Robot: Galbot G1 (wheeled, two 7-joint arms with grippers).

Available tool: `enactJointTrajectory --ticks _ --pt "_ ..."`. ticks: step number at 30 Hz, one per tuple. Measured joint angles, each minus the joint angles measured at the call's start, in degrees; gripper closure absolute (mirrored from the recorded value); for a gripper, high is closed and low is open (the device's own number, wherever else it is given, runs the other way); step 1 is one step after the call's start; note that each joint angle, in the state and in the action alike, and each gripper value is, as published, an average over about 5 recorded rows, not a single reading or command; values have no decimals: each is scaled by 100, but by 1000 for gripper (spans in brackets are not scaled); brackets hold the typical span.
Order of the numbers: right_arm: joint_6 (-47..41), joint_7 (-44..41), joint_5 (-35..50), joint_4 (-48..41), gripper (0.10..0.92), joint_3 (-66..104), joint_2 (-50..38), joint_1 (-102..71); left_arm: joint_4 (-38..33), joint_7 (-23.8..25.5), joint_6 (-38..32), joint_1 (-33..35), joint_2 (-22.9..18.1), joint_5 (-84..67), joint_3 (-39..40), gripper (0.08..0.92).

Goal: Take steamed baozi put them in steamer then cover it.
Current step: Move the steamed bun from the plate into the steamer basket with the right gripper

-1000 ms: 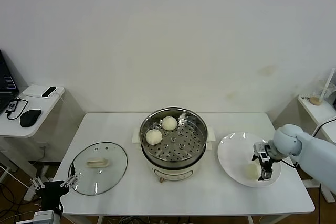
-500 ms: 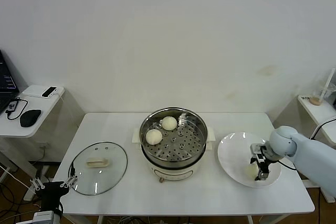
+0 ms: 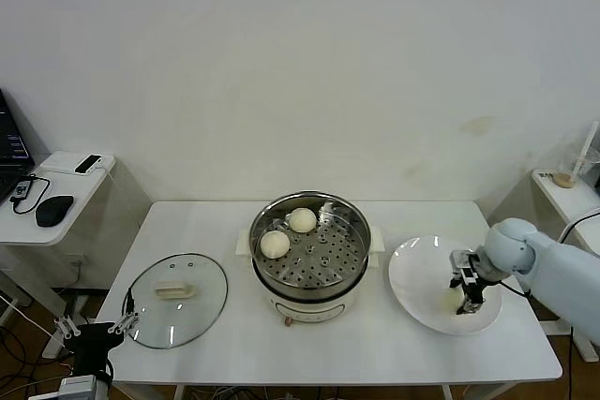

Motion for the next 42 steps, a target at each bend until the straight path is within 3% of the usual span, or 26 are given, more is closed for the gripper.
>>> enactJointTrajectory --ticks 15,29,42 --pt "-140 -37 760 84 414 -945 336 2087 46 3 -1 -53 29 -1 33 177" --pt "-273 221 1450 114 414 -1878 1624 3401 120 5 -5 -44 -4 21 20 177" --pt "444 442 1387 233 406 -2528 2719 3369 14 10 5 35 -69 12 -125 177"
